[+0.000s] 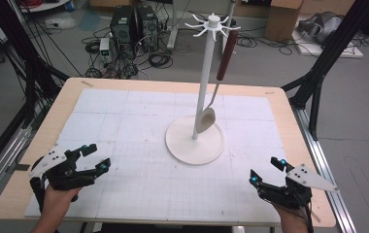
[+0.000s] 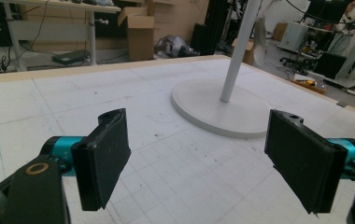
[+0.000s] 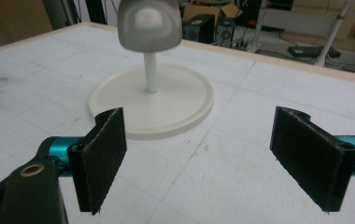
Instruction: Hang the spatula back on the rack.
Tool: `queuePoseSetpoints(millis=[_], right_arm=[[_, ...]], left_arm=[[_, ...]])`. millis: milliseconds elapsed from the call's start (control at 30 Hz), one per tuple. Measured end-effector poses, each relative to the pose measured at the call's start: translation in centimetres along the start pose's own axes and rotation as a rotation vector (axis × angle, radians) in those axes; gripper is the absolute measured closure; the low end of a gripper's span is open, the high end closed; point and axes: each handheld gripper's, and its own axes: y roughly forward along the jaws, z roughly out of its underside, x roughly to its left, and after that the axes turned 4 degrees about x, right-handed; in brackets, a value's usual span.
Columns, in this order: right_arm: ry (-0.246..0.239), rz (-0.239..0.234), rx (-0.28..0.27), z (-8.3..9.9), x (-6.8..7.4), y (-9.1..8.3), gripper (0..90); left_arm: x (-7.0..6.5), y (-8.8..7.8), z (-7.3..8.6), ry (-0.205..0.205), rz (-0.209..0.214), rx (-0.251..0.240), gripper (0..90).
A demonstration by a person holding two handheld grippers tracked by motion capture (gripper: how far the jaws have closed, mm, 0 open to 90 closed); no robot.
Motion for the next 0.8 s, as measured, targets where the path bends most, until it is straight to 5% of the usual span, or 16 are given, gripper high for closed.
queuePoseSetpoints(millis=[800], right_arm=[[0.024, 0.006, 0.043, 0.86, 0.17, 0.77, 17.7]], left_arm=[[-0.27, -0.05, -0.01, 0.006, 0.011, 0.004, 22.2]])
